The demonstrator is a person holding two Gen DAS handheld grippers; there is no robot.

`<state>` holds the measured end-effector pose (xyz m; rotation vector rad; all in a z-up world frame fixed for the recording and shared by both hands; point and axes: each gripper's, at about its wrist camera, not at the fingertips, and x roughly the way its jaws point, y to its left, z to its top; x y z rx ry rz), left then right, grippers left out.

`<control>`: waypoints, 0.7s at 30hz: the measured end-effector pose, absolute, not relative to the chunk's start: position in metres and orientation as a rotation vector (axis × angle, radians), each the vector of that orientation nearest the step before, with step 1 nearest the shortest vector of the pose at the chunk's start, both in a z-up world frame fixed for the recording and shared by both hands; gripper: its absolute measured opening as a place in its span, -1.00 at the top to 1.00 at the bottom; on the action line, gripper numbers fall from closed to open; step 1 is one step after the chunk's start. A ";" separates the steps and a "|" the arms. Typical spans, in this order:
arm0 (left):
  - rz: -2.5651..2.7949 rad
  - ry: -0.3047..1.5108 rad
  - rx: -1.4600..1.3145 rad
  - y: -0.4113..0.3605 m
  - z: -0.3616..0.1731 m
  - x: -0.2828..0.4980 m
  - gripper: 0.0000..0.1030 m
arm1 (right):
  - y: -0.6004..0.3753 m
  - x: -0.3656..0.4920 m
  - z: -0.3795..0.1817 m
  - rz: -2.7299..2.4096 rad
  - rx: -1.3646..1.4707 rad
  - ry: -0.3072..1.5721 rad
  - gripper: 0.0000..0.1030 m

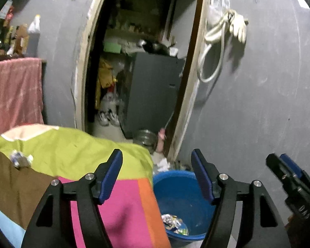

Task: Collect trash
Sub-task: 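Open both tools to drop the wrapper and chip into the basin, then move both tools back over the remaining trash on the quilt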

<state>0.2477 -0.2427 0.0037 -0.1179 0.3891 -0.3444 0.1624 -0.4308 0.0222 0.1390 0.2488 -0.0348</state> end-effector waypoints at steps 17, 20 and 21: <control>-0.257 0.201 -0.165 -0.129 0.066 0.205 -0.95 | -0.353 0.139 0.088 0.069 0.137 0.053 -1.00; -0.235 0.176 -0.163 -0.110 0.068 0.199 -0.97 | -0.335 0.136 0.094 0.102 0.140 0.020 -1.00; -0.228 0.172 -0.161 -0.106 0.068 0.198 -0.97 | -0.329 0.135 0.096 0.113 0.139 0.010 -1.00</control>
